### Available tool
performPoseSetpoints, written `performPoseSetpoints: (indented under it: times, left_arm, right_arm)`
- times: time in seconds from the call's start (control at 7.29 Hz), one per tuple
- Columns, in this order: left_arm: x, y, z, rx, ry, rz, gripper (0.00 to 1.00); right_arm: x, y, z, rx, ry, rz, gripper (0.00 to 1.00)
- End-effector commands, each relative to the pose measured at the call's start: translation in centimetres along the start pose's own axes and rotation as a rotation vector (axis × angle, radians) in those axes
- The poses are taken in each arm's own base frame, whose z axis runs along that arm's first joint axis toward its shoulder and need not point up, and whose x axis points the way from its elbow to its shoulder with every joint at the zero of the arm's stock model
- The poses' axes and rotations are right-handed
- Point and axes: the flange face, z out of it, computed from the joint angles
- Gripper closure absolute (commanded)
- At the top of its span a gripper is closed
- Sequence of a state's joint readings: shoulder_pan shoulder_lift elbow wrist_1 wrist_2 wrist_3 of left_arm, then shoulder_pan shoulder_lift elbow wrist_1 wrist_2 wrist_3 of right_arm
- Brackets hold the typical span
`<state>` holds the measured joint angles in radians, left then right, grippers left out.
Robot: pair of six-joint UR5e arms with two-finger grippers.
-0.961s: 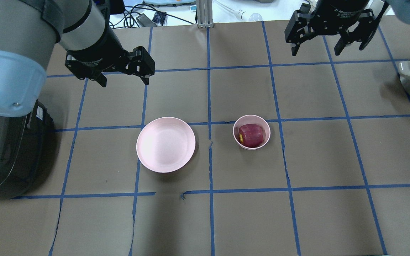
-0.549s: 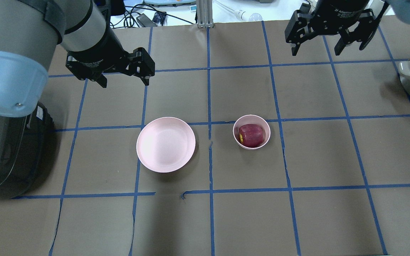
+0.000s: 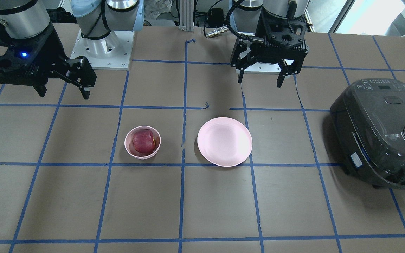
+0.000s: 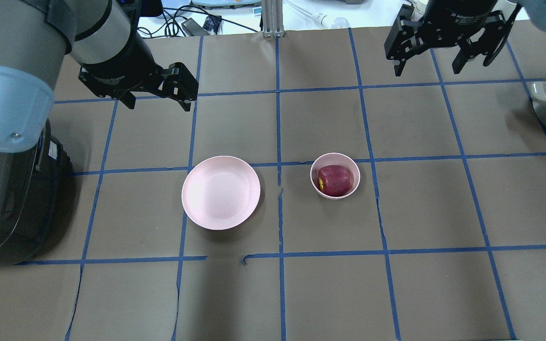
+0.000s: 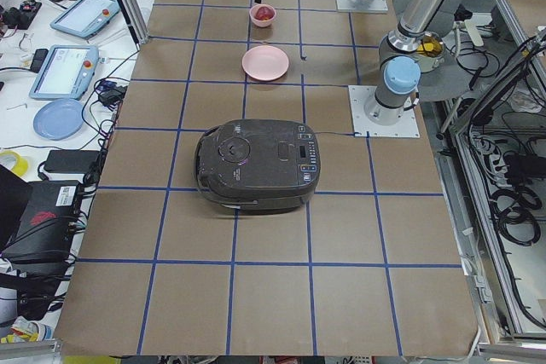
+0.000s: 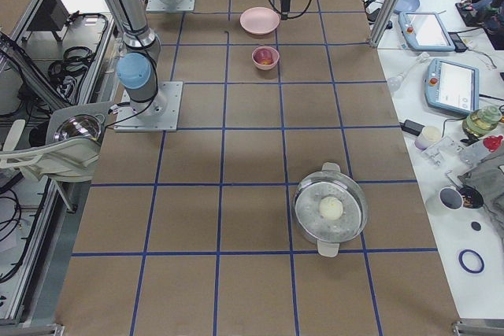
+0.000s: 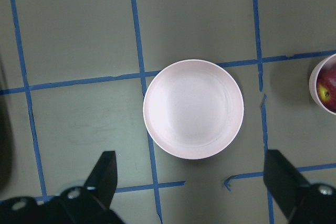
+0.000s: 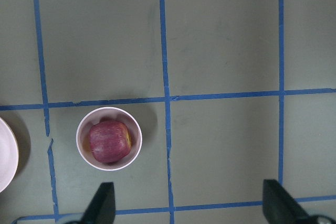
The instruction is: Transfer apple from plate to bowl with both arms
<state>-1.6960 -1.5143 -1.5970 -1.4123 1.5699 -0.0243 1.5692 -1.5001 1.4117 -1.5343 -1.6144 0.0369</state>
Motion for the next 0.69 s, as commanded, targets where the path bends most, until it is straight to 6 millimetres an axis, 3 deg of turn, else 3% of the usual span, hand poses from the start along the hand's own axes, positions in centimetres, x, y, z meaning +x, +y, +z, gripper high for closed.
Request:
performPoseSetpoints:
  times: [0.0, 0.55]
  left_arm:
    - [-0.1, -0.4, 0.0, 0.01, 0.003, -0.001, 0.0]
    - [0.0, -1.1, 1.0, 0.043, 0.007, 0.008, 0.0]
  right_arm:
    - [0.0, 0.2, 0.0, -0.006, 0.004, -0.002, 0.0]
    - [-0.1, -0.1, 1.0, -0.013, 0.003, 0.001, 0.0]
